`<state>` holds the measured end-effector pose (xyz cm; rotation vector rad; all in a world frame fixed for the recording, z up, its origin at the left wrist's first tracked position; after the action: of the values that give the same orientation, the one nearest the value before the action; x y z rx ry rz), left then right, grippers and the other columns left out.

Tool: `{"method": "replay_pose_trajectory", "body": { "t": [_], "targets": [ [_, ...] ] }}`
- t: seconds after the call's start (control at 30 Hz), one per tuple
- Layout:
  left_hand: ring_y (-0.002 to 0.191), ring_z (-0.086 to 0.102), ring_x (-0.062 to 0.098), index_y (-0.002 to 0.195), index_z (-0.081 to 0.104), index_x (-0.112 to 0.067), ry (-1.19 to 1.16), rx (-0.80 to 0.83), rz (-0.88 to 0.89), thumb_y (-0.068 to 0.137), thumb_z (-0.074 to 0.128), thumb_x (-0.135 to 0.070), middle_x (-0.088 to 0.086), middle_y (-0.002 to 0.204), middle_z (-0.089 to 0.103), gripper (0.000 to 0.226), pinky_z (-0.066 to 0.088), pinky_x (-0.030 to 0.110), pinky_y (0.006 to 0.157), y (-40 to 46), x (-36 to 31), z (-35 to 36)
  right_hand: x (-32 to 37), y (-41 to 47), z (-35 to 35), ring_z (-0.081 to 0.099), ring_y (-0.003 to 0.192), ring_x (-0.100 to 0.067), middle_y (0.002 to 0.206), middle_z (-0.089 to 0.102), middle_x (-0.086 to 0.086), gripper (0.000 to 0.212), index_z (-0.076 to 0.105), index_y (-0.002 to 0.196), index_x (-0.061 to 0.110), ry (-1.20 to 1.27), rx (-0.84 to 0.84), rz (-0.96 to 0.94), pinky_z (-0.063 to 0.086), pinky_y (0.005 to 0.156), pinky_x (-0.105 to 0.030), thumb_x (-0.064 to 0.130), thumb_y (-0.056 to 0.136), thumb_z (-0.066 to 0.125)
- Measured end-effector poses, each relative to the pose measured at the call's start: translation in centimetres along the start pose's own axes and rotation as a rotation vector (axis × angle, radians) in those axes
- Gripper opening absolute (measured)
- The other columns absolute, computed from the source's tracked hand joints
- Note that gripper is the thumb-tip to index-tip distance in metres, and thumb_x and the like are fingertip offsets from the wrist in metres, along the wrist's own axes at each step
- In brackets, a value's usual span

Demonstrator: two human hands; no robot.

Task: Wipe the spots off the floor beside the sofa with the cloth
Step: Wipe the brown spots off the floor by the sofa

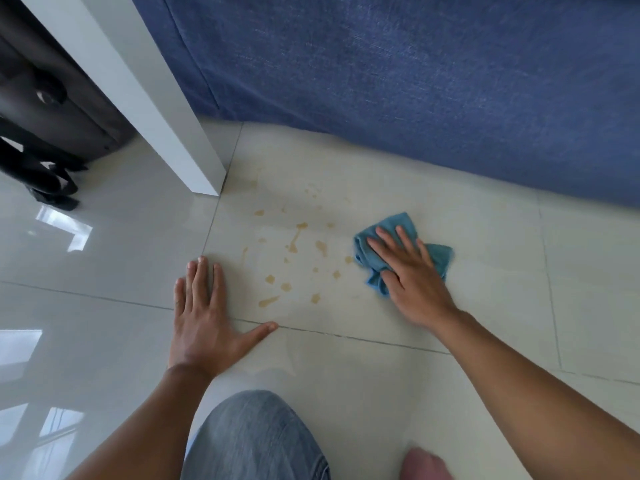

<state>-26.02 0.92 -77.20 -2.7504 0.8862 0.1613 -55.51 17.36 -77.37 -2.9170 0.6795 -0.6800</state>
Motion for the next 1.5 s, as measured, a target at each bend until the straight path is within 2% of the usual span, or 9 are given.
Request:
{"method": "replay_pose_trajectory", "body": {
  "t": [0.17, 0.33, 0.53, 0.73, 0.9, 1.07, 1.27, 1.43, 1.5],
  "targets": [
    [0.155, -0.010, 0.028, 0.157, 0.014, 0.000, 0.018, -0.009, -0.004, 0.064, 0.036, -0.099, 0.021, 0.167, 0.003, 0.139, 0.003, 0.050, 0.126, 0.1, 0.0, 0.3, -2.9, 2.6, -1.9, 0.002, 0.154, -0.013, 0.164, 0.020, 0.013, 0.059, 0.032, 0.152, 0.034, 0.050, -0.100, 0.225, -0.002, 0.124, -0.041, 0.030, 0.093, 0.027],
    [0.155, -0.013, 0.027, 0.158, 0.012, 0.000, 0.021, -0.014, -0.003, 0.064, 0.034, -0.100, 0.019, 0.167, 0.000, 0.138, 0.002, 0.049, 0.126, 0.0, 0.0, 0.1, -1.3, -0.7, -0.6, 0.000, 0.153, -0.007, 0.163, 0.016, 0.018, 0.060, 0.031, 0.153, 0.033, 0.035, 0.026, -0.044, -0.002, 0.125, -0.039, 0.021, 0.094, 0.035],
    [0.155, -0.011, 0.029, 0.158, 0.013, 0.000, 0.020, -0.013, 0.011, 0.065, 0.032, -0.099, 0.021, 0.167, 0.001, 0.137, 0.001, 0.049, 0.126, -0.1, 0.0, 0.3, -4.3, -2.6, -2.1, 0.010, 0.153, -0.015, 0.163, 0.023, 0.012, 0.061, 0.035, 0.153, 0.030, -0.057, -0.109, 0.151, 0.016, 0.123, -0.046, 0.022, 0.092, 0.032],
    [0.155, -0.009, 0.030, 0.157, 0.014, 0.000, 0.020, -0.019, 0.000, 0.064, 0.029, -0.100, 0.021, 0.167, 0.002, 0.138, 0.003, 0.050, 0.126, -0.2, -0.1, 0.3, -1.5, -4.4, 0.1, 0.008, 0.153, -0.012, 0.164, 0.020, 0.014, 0.065, 0.031, 0.154, 0.030, -0.067, -0.024, -0.056, 0.012, 0.123, -0.042, 0.019, 0.090, 0.035],
    [0.155, -0.010, 0.029, 0.158, 0.011, -0.002, 0.025, -0.006, 0.008, 0.064, 0.033, -0.099, 0.021, 0.167, 0.002, 0.137, 0.003, 0.050, 0.126, -0.1, 0.1, 0.4, -5.0, -3.2, -0.9, -0.001, 0.154, -0.018, 0.166, 0.014, 0.009, 0.063, 0.021, 0.156, 0.031, -0.060, -0.097, 0.252, 0.002, 0.124, -0.043, 0.025, 0.093, 0.028],
    [0.155, -0.010, 0.029, 0.158, 0.010, -0.003, 0.011, -0.020, 0.006, 0.064, 0.032, -0.099, 0.021, 0.167, 0.002, 0.137, 0.002, 0.050, 0.126, 0.0, 0.1, 0.4, -1.4, -7.3, 0.4, 0.003, 0.154, -0.014, 0.164, 0.017, 0.015, 0.064, 0.030, 0.154, 0.034, -0.110, -0.007, -0.020, 0.002, 0.124, -0.043, 0.022, 0.091, 0.030],
    [0.155, -0.008, 0.031, 0.158, 0.010, -0.003, 0.022, -0.026, 0.013, 0.065, 0.034, -0.098, 0.022, 0.167, 0.003, 0.135, 0.001, 0.050, 0.126, -0.1, 0.0, 0.4, -4.4, -6.8, -0.5, 0.008, 0.154, -0.024, 0.164, 0.024, 0.008, 0.064, 0.034, 0.152, 0.032, -0.078, -0.167, 0.364, 0.005, 0.122, -0.055, 0.027, 0.089, 0.026],
    [0.155, -0.006, 0.031, 0.158, 0.012, -0.003, 0.014, -0.028, 0.013, 0.065, 0.035, -0.096, 0.023, 0.166, 0.005, 0.134, 0.003, 0.051, 0.125, -0.4, -0.2, 0.3, -0.4, -10.4, 1.8, 0.008, 0.154, -0.021, 0.163, 0.021, 0.014, 0.063, 0.034, 0.152, 0.035, -0.120, -0.067, 0.078, 0.003, 0.123, -0.053, 0.023, 0.090, 0.032],
    [0.155, -0.007, 0.031, 0.158, 0.010, -0.003, 0.026, -0.024, 0.008, 0.065, 0.035, -0.097, 0.022, 0.166, 0.004, 0.134, 0.003, 0.051, 0.125, -0.3, -0.2, 0.3, -2.7, -11.6, 0.9, 0.014, 0.153, -0.021, 0.162, 0.026, 0.012, 0.064, 0.037, 0.151, 0.034, -0.132, -0.125, 0.149, 0.008, 0.122, -0.055, 0.022, 0.088, 0.033]
  ]
}}
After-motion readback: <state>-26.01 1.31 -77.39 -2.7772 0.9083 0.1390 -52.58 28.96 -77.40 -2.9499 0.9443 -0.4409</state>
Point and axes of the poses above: each hand's wrist, its own y-axis towards the middle knuckle, its own z-axis out of the palm, x = y × z, the point moved 6 cm from there along y, towards the middle knuckle
